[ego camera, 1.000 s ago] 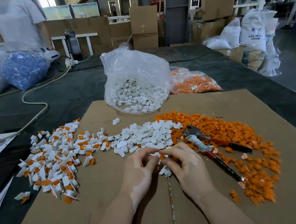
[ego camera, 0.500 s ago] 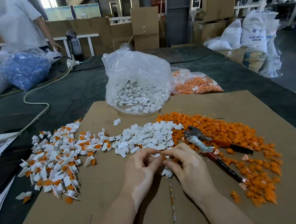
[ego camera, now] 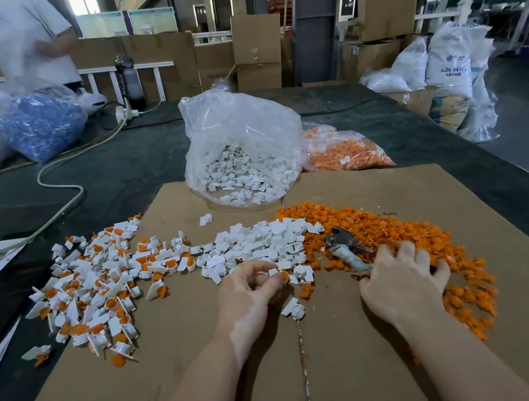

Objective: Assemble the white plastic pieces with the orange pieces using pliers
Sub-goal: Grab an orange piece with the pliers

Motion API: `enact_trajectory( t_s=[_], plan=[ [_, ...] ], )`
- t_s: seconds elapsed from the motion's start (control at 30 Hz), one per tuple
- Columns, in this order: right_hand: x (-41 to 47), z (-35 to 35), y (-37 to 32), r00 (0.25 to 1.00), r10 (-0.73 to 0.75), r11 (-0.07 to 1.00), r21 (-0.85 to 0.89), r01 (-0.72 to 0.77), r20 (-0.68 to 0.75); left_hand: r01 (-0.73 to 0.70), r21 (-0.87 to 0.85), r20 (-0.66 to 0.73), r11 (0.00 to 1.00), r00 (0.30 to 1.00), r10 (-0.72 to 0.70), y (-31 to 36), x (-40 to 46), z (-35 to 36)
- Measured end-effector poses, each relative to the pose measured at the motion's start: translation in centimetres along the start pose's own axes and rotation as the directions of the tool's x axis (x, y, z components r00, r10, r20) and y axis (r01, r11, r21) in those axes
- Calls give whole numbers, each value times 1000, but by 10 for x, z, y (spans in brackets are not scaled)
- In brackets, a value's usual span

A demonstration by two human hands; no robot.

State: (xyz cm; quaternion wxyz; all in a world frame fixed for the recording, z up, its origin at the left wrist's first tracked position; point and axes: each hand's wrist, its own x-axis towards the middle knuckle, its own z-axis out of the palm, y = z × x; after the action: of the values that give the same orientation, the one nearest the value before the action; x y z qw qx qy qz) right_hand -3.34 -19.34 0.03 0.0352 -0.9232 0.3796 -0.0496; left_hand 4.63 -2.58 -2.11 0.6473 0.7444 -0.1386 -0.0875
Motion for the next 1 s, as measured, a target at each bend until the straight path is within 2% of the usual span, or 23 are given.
enact_trajectory(
  t_s=[0.13,0.2,0.3,0.37,0.43,0.5,0.57,0.73,0.87,1.0],
  plan=[
    [5,-8,2,999,-43,993,-108,43,2,31,-30,-11,999,999,-32,0,2,1],
    [7,-12,1,998,-64,994,-92,66,25,58,-65,-29,996,998,-60,1,3,0],
    [6,-20,-5,991,-130,989,70,128,32,141,-209,-18,968,989,-148,7,4,1],
    [1,-27,-10,976,-210,960,200,196,53,203,-355,11,913,977,-213,13,4,0],
    [-4,-33,-16,942,-302,893,391,224,149,247,-418,35,874,966,-257,18,6,-1],
    [-11,-39,-22,878,-403,788,587,187,260,276,-434,47,858,958,-284,21,8,-2],
    [-18,-43,-26,821,-466,738,657,156,329,290,-437,41,851,952,-303,23,10,-3],
    [-25,-48,-31,754,-514,665,745,50,408,274,-413,-1,869,954,-301,25,14,-8],
    [-25,-50,-31,721,-530,676,736,41,446,259,-388,-30,885,956,-292,27,15,-10],
    [-26,-47,-31,696,-532,649,760,-32,483,262,-390,-40,883,953,-300,29,15,-7]
  ],
)
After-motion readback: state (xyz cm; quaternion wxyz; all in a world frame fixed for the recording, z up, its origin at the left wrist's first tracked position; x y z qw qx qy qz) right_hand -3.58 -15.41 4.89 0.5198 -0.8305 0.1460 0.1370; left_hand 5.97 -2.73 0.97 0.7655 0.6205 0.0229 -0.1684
